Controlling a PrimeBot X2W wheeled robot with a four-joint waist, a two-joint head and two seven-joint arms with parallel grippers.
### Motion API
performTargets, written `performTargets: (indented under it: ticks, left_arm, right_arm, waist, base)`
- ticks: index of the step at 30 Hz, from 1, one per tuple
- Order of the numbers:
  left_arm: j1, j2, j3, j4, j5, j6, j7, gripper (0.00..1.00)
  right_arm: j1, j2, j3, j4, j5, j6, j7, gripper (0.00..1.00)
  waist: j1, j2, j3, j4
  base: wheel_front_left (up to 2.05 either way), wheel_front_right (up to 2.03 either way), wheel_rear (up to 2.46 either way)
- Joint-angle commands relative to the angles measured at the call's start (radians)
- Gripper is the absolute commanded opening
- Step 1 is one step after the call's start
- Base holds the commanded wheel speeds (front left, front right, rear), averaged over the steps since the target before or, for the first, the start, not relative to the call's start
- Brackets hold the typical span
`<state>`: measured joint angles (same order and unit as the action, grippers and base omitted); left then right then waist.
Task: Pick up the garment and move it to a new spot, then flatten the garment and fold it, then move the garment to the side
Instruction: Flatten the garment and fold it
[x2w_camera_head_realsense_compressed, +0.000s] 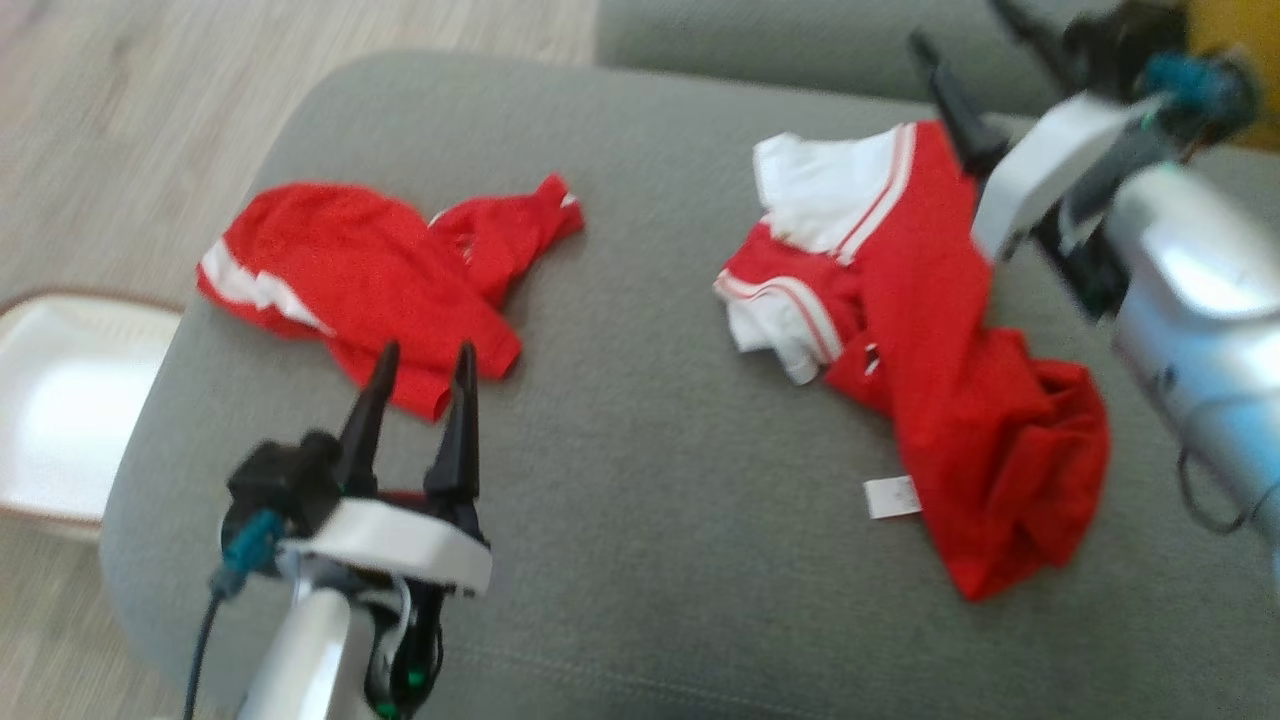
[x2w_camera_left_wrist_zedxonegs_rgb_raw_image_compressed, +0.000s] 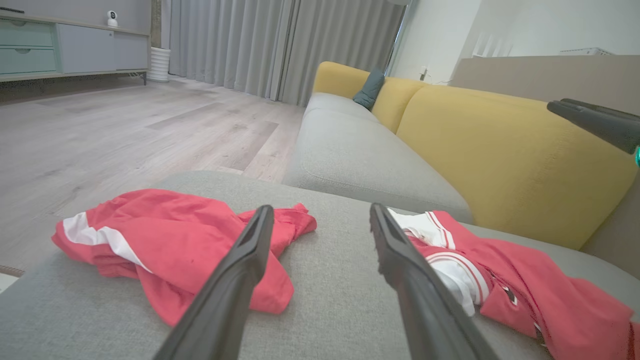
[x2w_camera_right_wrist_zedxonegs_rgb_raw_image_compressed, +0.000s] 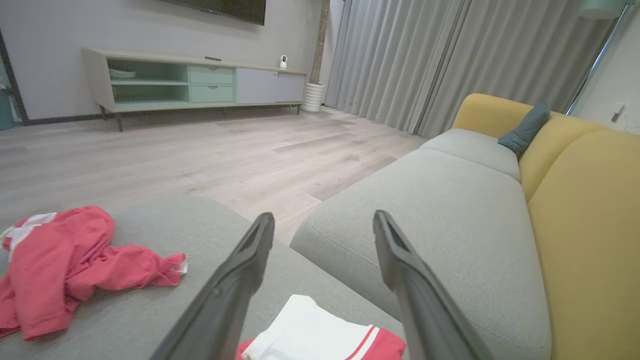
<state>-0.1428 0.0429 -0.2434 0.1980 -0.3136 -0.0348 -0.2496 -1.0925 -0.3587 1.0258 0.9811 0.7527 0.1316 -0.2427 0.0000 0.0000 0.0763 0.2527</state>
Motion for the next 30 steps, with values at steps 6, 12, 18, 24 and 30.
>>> performTargets:
  ticks: [6, 12, 18, 24, 30]
  left_arm:
    - [0.023, 0.007, 0.044, -0.038, 0.021, 0.009, -0.012, 1.0]
    - [0.065, 0.007, 0.053, -0.043, 0.031, 0.007, -0.012, 1.0]
    - [0.091, 0.007, 0.051, -0.057, 0.026, 0.012, -0.012, 1.0]
    - [0.122, 0.007, 0.045, -0.078, 0.023, 0.013, -0.012, 1.0]
    - [0.125, 0.007, 0.034, -0.084, 0.022, 0.014, -0.012, 1.0]
  right_arm:
    - [0.167, 0.014, -0.16, -0.161, -0.054, -0.001, -0.018, 1.0]
    - [0.471, 0.049, -0.393, -0.396, -0.233, -0.001, -0.019, 1.0]
    - [0.786, 0.144, -0.592, -0.583, -0.401, -0.001, -0.019, 1.0]
    - [0.957, 0.229, -0.7, -0.724, -0.518, -0.001, 0.02, 1.0]
    - [1.021, 0.257, -0.747, -0.819, -0.575, -0.001, 0.07, 1.0]
  waist:
    - [0.0, 0.0, -0.105, -0.102]
    - [0.0, 0.0, -0.136, -0.154]
    - [0.0, 0.0, -0.148, -0.173]
    - [0.0, 0.0, -0.145, -0.174]
    - [0.0, 0.0, -0.139, -0.163]
  base:
    - [0.0, 0.0, 0.0]
    - [0.0, 0.0, 0.0]
    - [0.0, 0.0, 0.0]
    - [0.0, 0.0, 0.0]
    - [0.0, 0.0, 0.0]
